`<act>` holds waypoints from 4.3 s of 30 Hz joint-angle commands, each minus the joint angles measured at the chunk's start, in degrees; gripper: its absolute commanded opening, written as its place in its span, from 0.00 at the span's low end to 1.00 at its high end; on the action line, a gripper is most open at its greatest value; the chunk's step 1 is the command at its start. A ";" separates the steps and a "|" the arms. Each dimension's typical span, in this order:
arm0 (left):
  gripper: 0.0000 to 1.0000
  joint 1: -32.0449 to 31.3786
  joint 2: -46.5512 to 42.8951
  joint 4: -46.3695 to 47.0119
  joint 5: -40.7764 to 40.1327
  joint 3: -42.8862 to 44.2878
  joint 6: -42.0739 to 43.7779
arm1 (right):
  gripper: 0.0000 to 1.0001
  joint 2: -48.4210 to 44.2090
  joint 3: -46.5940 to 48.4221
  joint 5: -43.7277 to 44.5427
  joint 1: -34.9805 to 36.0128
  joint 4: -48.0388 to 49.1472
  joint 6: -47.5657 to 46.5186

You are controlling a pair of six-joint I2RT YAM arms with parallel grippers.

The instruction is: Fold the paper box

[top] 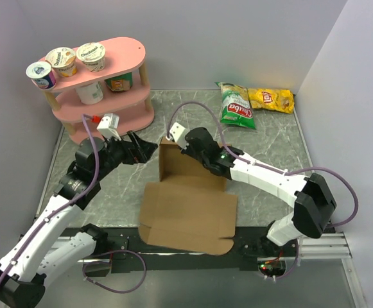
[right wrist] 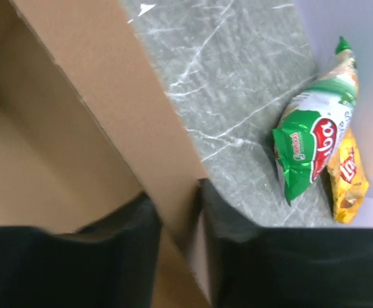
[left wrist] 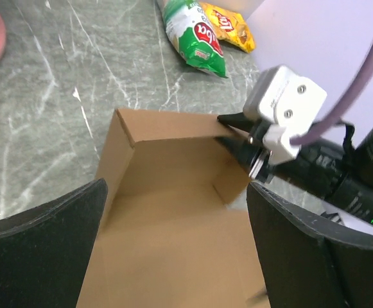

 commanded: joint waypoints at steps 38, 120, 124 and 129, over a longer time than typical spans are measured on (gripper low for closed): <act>0.96 23.20 7.00 -11.10 15.04 12.02 5.37 | 0.20 -2.00 -20.42 -13.87 -29.74 -2.26 49.95; 0.01 -7.56 30.82 -28.95 21.13 33.82 53.62 | 1.00 -28.11 -25.52 -62.38 -36.77 23.84 19.20; 0.01 -8.52 30.90 -28.42 19.62 32.94 53.18 | 1.00 -22.42 -25.00 -64.40 -37.74 27.27 17.80; 0.01 -9.32 30.82 -27.28 18.57 31.80 53.18 | 0.99 -16.95 -23.68 -69.06 -38.18 29.21 17.52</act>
